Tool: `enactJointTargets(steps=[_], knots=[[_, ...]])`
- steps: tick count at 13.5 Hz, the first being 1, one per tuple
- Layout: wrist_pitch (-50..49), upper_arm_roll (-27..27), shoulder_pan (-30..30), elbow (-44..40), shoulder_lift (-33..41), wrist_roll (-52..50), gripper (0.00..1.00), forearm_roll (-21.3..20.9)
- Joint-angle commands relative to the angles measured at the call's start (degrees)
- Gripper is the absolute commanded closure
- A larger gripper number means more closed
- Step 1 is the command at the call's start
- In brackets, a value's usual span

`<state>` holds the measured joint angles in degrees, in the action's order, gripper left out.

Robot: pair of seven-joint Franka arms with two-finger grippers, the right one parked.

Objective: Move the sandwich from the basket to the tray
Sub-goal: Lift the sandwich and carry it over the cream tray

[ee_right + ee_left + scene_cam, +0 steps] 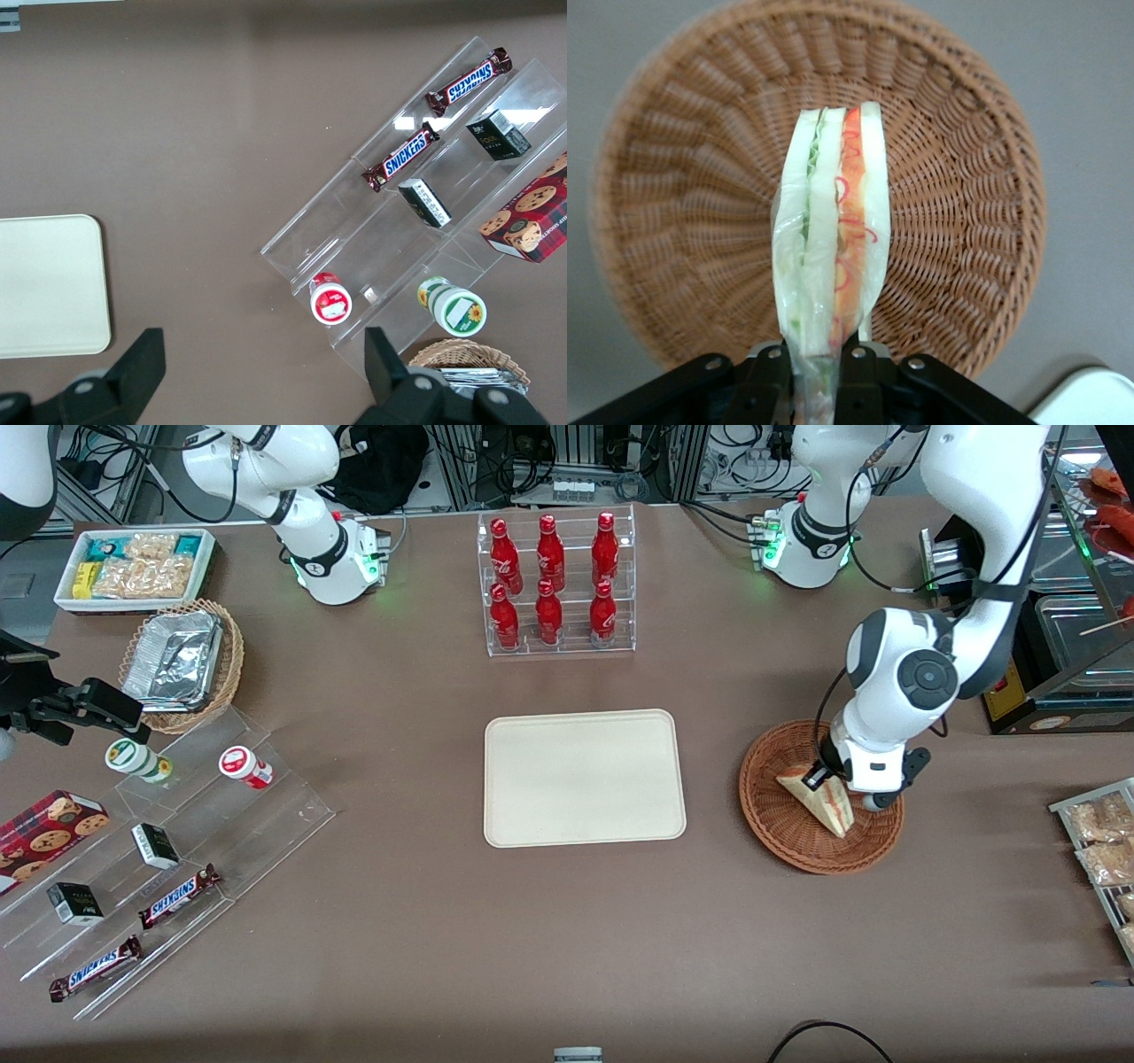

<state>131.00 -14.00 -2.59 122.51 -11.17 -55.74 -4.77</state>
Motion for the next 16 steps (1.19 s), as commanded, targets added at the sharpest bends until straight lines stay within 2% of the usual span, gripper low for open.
enactJointTargets(steps=[1, 4, 8, 12, 16], knots=[[-14.5, -1.1, 3.3, -10.2, 1.8, -1.2, 0.93, -2.1], [-23.1, -1.2, 12.2, -19.5, -0.7, -2.1, 0.94, -1.9], [-23.7, -1.3, 23.9, -27.5, -7.5, -2.1, 0.94, -1.8], [-22.9, -1.2, 30.4, -28.6, -12.1, -1.4, 0.92, -2.0], [-14.6, -1.0, 34.5, -28.4, -16.5, -1.9, 0.91, -2.3]])
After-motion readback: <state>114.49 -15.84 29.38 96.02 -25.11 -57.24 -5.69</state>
